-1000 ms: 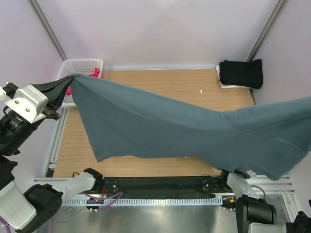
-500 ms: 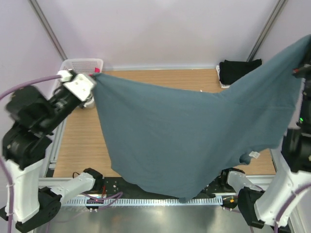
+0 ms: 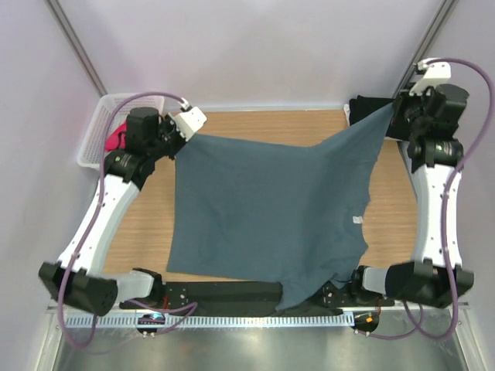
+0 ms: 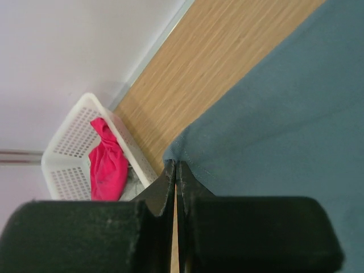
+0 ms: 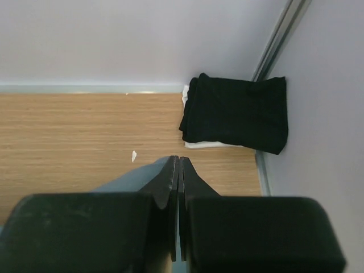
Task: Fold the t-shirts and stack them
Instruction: Flatten the tshirt out
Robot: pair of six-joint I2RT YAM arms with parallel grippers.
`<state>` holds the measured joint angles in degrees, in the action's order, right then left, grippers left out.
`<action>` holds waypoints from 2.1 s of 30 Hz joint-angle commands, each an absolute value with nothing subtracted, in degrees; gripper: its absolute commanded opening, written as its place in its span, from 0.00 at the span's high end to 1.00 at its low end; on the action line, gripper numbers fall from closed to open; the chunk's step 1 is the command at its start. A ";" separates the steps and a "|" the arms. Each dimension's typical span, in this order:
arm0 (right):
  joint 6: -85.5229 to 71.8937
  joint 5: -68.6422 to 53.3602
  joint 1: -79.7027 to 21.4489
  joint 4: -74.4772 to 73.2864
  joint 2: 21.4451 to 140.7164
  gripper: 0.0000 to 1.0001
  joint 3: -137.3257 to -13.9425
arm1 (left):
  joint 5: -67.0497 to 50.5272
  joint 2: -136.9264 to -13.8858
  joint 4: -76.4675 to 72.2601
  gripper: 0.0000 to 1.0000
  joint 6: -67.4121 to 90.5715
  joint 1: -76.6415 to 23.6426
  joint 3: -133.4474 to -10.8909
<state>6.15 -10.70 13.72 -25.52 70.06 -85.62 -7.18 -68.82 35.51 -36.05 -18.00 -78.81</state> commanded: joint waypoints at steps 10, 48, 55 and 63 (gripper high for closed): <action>9.76 -8.17 10.90 -15.82 83.16 0.99 -104.76 | -11.07 -77.97 23.20 1.00 -28.49 -11.95 -92.28; 9.14 -3.96 10.90 -25.85 69.77 0.99 -124.81 | -10.55 -63.54 28.66 1.00 -32.43 -12.13 -98.53; 8.26 -4.31 10.90 -23.47 75.58 0.99 -128.93 | -11.95 -70.31 25.93 1.00 -30.68 -12.13 -104.93; 9.05 -6.41 10.81 -24.78 71.02 0.99 -128.77 | -12.57 -66.10 29.09 1.00 -28.39 -12.22 -108.72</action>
<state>8.91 -5.85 10.61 -29.17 76.86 -125.73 -12.10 -71.22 31.86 -29.89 -12.25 -105.56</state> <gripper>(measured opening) 0.026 0.002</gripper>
